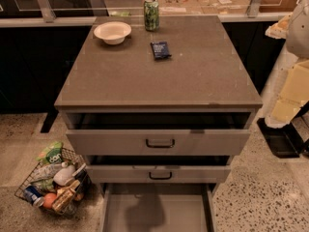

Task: Close bottom drawer

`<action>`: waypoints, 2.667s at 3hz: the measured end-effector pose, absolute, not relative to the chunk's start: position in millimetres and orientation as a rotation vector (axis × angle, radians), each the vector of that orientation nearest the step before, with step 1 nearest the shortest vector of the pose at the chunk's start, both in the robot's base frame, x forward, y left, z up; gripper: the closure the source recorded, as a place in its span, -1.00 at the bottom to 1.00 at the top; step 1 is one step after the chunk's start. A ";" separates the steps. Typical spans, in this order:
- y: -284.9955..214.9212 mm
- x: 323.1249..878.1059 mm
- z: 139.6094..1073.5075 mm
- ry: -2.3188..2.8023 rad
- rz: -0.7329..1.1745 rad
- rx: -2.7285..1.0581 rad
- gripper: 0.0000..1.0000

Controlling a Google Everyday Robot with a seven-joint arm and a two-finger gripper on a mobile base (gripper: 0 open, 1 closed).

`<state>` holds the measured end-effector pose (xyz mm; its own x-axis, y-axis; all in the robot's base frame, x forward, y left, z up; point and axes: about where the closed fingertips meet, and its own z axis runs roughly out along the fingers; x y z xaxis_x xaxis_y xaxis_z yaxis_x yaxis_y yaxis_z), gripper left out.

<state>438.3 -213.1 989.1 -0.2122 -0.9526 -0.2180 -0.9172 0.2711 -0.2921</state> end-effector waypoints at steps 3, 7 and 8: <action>-242.2 406.0 945.0 2.179 -0.229 -1.761 -1.00; -263.5 385.1 808.9 2.197 -0.254 -1.807 -1.00; -273.7 397.8 759.2 2.182 -0.307 -1.839 -1.00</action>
Offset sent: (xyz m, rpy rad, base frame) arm -0.0276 -0.0386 -0.0523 -0.1126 0.0126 0.0138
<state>397.8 -273.7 759.2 -0.1572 -0.9851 -0.0696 -0.9277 0.1715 -0.3317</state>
